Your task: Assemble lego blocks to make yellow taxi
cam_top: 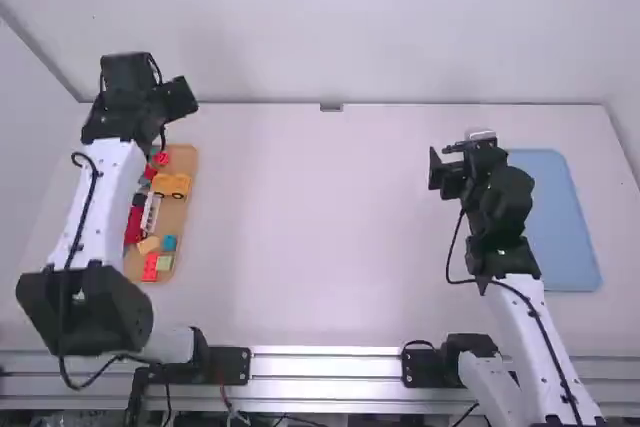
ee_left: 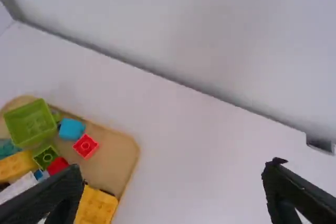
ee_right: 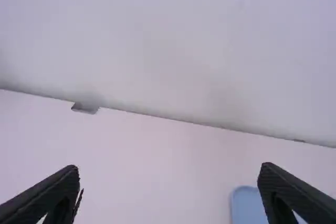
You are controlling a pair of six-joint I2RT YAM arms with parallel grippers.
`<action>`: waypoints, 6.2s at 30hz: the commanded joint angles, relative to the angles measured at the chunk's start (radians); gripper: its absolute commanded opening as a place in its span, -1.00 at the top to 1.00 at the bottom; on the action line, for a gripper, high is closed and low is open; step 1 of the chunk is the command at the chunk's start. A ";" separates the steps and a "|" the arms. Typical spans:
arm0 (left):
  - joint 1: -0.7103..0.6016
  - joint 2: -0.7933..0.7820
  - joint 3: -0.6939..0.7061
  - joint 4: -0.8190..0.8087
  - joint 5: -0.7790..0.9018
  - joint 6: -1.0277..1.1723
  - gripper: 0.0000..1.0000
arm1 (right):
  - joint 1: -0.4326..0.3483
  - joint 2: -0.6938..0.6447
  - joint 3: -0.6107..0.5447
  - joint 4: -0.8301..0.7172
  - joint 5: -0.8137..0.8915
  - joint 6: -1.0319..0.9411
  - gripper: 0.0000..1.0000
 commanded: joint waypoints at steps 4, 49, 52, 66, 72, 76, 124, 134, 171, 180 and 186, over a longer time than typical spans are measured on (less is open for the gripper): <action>0.061 0.282 0.320 -0.184 -0.002 -0.166 -0.93 | 0.007 0.055 0.072 0.019 -0.017 0.024 -0.92; 0.161 0.641 0.232 -0.428 0.046 -0.807 -0.98 | 0.132 0.079 0.089 0.062 -0.020 0.140 -0.97; 0.159 0.656 0.232 -0.422 0.046 -0.811 -0.98 | 0.132 0.079 0.089 0.051 -0.020 0.140 -0.96; 0.164 0.661 0.155 -0.354 0.045 -0.840 -0.98 | 0.132 0.079 0.089 0.042 -0.020 0.140 -0.97; 0.159 0.661 0.138 -0.326 0.045 -0.837 -0.80 | 0.132 0.079 0.089 0.042 -0.021 0.140 -0.96; 0.160 0.661 0.111 -0.298 0.046 -0.837 -0.72 | 0.132 0.079 0.089 0.041 -0.021 0.143 -0.96; -0.493 0.483 0.193 -0.557 0.106 0.489 0.96 | 0.132 0.079 0.089 -0.030 -0.020 0.140 -0.97; -0.726 0.481 -0.016 -0.489 0.044 0.944 0.97 | 0.132 0.079 0.089 -0.030 -0.020 0.132 -0.97; -0.771 0.334 -0.378 -0.116 0.177 1.179 -0.98 | 0.132 0.079 0.089 -0.030 -0.020 0.133 -0.97; -0.770 0.333 -0.273 -0.223 0.184 1.179 -0.99 | 0.132 0.079 0.089 -0.030 -0.020 0.133 -0.97; -0.745 0.325 -0.106 -0.384 0.206 1.118 -0.98 | 0.132 0.079 0.089 -0.023 -0.020 0.133 -0.97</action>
